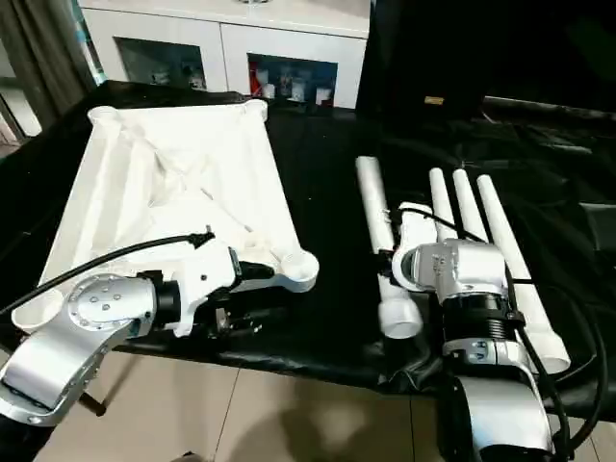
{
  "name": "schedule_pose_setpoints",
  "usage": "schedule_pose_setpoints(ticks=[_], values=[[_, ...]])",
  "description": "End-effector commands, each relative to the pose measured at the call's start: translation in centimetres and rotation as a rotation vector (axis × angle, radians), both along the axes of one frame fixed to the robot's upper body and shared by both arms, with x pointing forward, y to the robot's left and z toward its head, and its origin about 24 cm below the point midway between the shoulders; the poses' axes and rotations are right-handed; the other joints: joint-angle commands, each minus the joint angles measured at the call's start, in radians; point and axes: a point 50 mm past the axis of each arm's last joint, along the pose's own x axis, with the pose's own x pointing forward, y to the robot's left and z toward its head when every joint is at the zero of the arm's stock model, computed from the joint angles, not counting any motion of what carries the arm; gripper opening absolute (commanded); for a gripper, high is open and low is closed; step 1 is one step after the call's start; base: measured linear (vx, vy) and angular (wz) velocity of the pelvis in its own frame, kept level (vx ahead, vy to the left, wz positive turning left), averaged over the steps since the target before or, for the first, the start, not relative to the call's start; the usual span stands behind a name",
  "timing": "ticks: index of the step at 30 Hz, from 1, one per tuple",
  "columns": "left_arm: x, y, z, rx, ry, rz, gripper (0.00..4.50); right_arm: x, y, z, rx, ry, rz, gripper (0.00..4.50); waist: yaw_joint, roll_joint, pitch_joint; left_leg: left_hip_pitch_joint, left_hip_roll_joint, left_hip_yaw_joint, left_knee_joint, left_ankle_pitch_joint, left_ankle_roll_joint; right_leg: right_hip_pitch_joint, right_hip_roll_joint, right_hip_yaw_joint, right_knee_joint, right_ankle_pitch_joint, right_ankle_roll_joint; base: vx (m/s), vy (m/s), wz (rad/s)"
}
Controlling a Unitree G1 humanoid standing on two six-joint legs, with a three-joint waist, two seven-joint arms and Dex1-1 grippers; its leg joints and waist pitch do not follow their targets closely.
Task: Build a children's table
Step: Pick table leg
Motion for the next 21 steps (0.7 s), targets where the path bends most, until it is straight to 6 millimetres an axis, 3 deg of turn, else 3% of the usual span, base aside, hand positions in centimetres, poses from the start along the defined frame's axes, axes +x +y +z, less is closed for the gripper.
schedule_pose_setpoints(ticks=[1,5,6,7,10,12,15,17,19,21], values=[[0.7,0.4,0.6,-0.03,-0.014,0.071,3.89,0.2,-0.3,0.3,0.029,-0.054,-0.029,1.86,0.005,-0.013,-0.066,0.003,0.031,-0.003,-0.064,-0.097,-0.017,0.059,-0.068,0.058,-0.073,-0.241,-0.122,0.0,0.0,0.0],[3.3,0.7,2.2,-0.171,-0.016,0.27,4.11,0.7,-0.5,2.1,0.129,-0.248,-0.013,1.82,0.011,-0.013,-0.066,0.009,0.03,0.001,-0.061,-0.118,-0.013,0.055,-0.066,0.059,-0.077,-0.242,-0.12,0.0,0.0,0.0],[4.2,0.7,2.9,-0.223,-0.021,0.327,4.34,0.7,-0.4,2.8,0.185,-0.303,0.012,1.81,0.012,-0.019,-0.066,0.01,0.032,-0.002,-0.063,-0.119,-0.005,0.056,-0.067,0.057,-0.079,-0.245,-0.121,0.0,0.0,0.0],[4.2,0.7,3.0,-0.23,-0.02,0.332,4.34,0.7,-0.4,2.9,0.191,-0.309,0.015,1.81,0.012,-0.02,-0.064,0.003,0.028,-0.001,-0.063,-0.119,-0.001,0.061,-0.065,0.057,-0.079,-0.249,-0.117,0.0,0.0,0.0],[6.8,0.0,5.7,-0.55,0.111,0.471,4.43,-0.1,0.2,6.3,0.435,-0.516,0.18,1.81,0.022,-0.026,-0.07,0.003,0.03,-0.001,-0.058,-0.094,0.022,0.067,-0.066,0.057,-0.075,-0.197,-0.129,0.0,0.0,0.0],[7.2,-0.3,6.2,-0.608,0.157,0.47,4.5,-0.6,0.4,7.1,0.483,-0.567,0.234,1.81,0.032,-0.037,-0.069,-0.005,0.03,-0.003,-0.057,-0.062,0.052,0.069,-0.069,0.054,-0.072,-0.174,-0.141,0.0,0.0,0.0],[8.2,-2.5,8.0,-0.732,0.249,0.38,4.5,-2.8,0.9,9.0,0.635,-0.684,0.435,1.81,0.041,-0.047,-0.072,0.002,0.031,-0.001,-0.053,-0.046,0.076,0.066,-0.067,0.055,-0.073,-0.157,-0.139,0.0,0.0,0.0],[8.2,-3.2,8.5,-0.747,0.244,0.346,4.5,-3.3,1.0,9.1,0.649,-0.689,0.473,1.81,0.049,-0.046,-0.073,0.003,0.037,-0.005,-0.055,-0.021,0.095,0.063,-0.07,0.053,-0.071,-0.125,-0.149,0.0,0.0,0.0],[8.2,-4.6,9.4,-0.784,0.255,0.289,4.5,-3.9,1.3,9.3,0.678,-0.691,0.543,1.81,0.052,-0.057,-0.072,0.004,0.037,-0.004,-0.054,-0.018,0.092,0.063,-0.071,0.052,-0.072,-0.132,-0.155,0.0,0.0,0.0],[7.9,-5.6,10.1,-0.829,0.298,0.239,4.5,-4.5,1.4,9.4,0.688,-0.696,0.601,1.81,0.058,-0.056,-0.073,0.004,0.039,-0.004,-0.053,-0.022,0.084,0.066,-0.076,0.053,-0.072,-0.136,-0.161,0.0,0.0,0.0]])
